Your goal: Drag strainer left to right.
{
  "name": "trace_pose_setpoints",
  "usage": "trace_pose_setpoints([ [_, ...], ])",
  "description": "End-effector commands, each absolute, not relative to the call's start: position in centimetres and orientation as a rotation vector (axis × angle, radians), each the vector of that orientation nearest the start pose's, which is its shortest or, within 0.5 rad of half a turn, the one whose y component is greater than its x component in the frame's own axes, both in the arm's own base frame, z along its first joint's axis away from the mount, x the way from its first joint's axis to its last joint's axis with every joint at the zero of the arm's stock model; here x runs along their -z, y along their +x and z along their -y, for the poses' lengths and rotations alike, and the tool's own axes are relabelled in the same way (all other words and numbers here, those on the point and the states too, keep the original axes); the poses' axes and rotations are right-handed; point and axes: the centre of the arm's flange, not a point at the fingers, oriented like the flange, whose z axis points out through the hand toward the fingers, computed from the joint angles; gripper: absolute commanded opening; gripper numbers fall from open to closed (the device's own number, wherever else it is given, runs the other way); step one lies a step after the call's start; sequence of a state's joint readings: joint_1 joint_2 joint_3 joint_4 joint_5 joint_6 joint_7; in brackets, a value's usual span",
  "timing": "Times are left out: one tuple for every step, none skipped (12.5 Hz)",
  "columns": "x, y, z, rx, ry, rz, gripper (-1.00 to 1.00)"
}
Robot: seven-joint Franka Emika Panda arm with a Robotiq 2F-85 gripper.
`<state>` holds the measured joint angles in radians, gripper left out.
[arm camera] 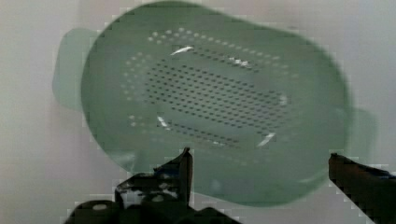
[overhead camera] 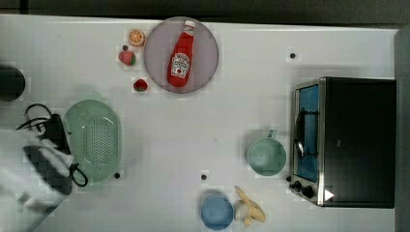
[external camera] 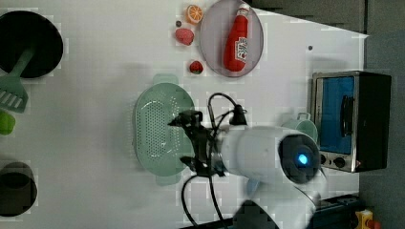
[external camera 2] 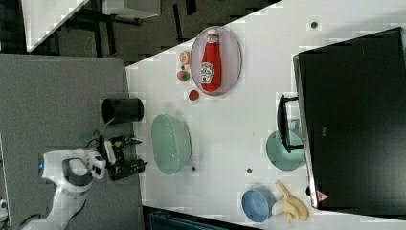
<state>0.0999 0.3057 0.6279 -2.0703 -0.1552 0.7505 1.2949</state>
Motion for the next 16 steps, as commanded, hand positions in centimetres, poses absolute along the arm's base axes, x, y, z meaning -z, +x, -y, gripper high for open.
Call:
trace_pose_setpoints([
  [-26.2, 47.0, -35.2, -0.147, -2.332, -2.070, 1.00],
  [-24.7, 47.2, -35.1, -0.157, -2.318, -2.085, 1.00],
  [-23.3, 47.3, -35.0, -0.164, -2.304, -2.099, 1.00],
  [-21.9, 47.3, -34.8, -0.173, -2.302, -2.108, 1.00],
  [-20.6, 47.4, -34.7, -0.177, -2.302, -2.111, 1.00],
  [-19.4, 47.5, -34.4, -0.168, -2.299, -2.110, 1.00],
  [-18.3, 47.7, -34.0, -0.161, -2.290, -2.119, 1.00],
  [-17.5, 47.9, -33.6, -0.151, -2.284, -2.127, 1.00],
  [-17.0, 48.1, -33.1, -0.138, -2.280, -2.141, 1.00],
  [-16.7, 48.4, -32.3, -0.127, -2.278, -2.162, 1.00],
  [-16.5, 48.6, -31.6, -0.120, -2.270, -2.178, 1.00],
  [-16.5, 48.7, -31.4, -0.118, -2.262, -2.175, 1.00],
  [-16.4, 48.7, -31.2, -0.117, -2.261, -2.181, 1.00],
  [-16.3, 48.8, -30.9, -0.115, -2.256, -2.188, 1.00],
  [-16.2, 48.9, -30.5, -0.113, -2.253, -2.199, 1.00],
  [-16.1, 49.0, -30.0, -0.111, -2.245, -2.208, 1.00],
])
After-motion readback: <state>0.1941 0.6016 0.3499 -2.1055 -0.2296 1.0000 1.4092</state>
